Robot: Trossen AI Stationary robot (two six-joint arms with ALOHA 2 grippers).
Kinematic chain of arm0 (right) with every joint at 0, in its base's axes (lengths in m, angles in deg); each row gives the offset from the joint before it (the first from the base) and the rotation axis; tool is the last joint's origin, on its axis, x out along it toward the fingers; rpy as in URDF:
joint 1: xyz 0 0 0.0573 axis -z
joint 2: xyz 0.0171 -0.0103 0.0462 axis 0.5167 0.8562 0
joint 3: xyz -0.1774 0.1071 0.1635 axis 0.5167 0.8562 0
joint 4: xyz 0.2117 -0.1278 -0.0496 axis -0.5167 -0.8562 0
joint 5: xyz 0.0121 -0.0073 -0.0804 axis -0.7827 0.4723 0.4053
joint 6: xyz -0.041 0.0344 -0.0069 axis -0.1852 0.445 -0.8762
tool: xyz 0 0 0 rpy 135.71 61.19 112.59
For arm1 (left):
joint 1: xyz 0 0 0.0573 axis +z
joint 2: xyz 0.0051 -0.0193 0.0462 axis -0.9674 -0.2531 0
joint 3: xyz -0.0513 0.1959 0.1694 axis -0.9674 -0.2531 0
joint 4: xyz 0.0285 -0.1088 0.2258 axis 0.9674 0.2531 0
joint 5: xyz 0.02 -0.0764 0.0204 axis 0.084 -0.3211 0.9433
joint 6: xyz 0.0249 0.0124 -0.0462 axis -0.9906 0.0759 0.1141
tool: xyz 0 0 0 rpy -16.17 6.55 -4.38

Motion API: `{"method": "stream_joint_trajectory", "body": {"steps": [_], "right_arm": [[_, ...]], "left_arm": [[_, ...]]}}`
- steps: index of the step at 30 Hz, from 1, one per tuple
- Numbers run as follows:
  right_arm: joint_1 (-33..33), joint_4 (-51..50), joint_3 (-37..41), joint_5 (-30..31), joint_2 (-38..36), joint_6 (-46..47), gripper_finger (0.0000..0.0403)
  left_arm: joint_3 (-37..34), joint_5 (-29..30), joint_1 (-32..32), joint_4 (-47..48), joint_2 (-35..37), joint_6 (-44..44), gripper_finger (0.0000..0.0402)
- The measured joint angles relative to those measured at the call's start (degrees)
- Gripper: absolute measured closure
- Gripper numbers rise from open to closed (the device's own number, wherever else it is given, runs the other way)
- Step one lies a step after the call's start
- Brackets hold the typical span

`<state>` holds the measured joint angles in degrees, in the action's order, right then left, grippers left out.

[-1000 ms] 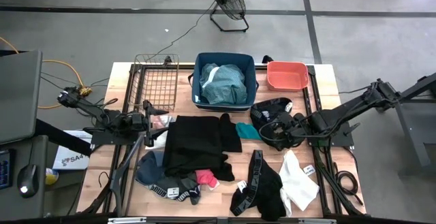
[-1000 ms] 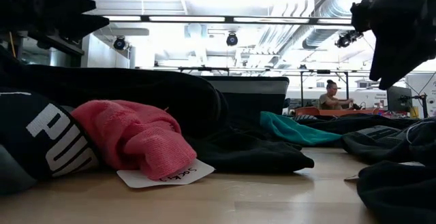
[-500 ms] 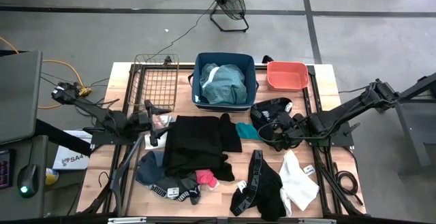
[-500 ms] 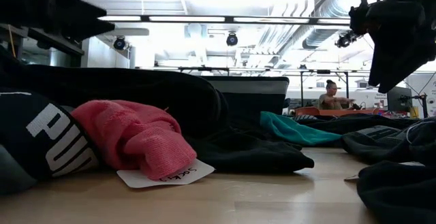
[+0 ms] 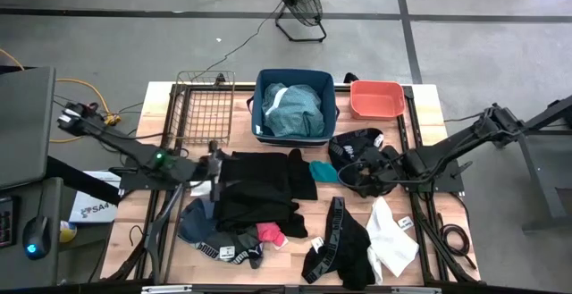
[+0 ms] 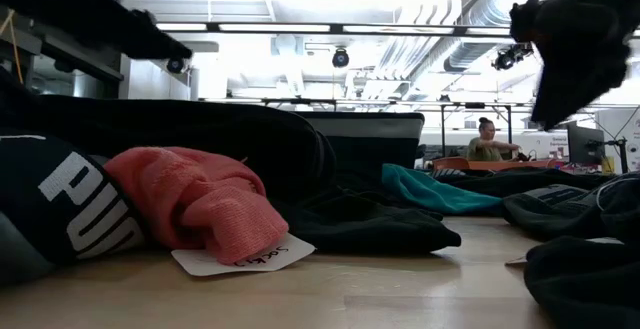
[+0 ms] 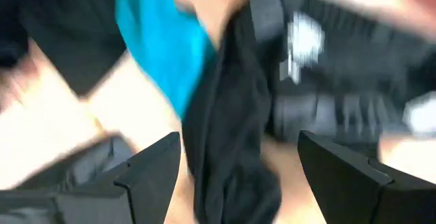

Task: Pick & Place Cloths
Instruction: Put black shirt into the blue laundry organizer

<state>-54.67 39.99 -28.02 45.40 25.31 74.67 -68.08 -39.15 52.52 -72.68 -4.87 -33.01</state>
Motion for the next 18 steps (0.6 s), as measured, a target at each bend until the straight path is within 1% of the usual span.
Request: {"method": "stream_joint_trajectory", "body": {"steps": [1,3,7,9,11,13,16,18], "right_arm": [[-0.7,1.3,0.0,2.8,0.0,-2.1,0.0116],[-1.8,3.7,0.0,5.7,-0.3,-5.3,0.0116],[-4.0,4.9,0.0,7.7,-1.2,-6.8,0.0116],[-5.4,5.1,1.4,9.2,-2.4,-7.5,0.0116],[-6.0,6.7,4.2,9.3,-4.7,-7.1,0.0116],[-6.1,11.2,8.2,9.9,-8.2,-7.2,0.0116],[-6.1,19.8,15.0,9.7,-14.3,-10.5,0.0116],[-6.1,25.8,19.1,8.4,-18.8,-13.9,0.0116]], "left_arm": [[1.0,-2.2,1.7,0.5,-1.4,0.3,0.0101],[2.5,-6.4,5.3,0.4,-3.8,0.4,0.0101],[4.5,-13.6,12.2,0.6,-7.6,0.2,0.0101],[5.2,-17.7,15.1,0.4,-8.7,-0.6,0.0101],[5.5,-21.6,17.7,0.4,-9.5,-0.9,0.0101],[5.7,-24.6,19.7,0.4,-9.9,-1.0,0.0101],[5.8,-28.6,21.9,0.4,-9.9,-0.9,0.0101],[5.8,-30.6,22.9,0.5,-9.9,-0.4,0.0101]]}}
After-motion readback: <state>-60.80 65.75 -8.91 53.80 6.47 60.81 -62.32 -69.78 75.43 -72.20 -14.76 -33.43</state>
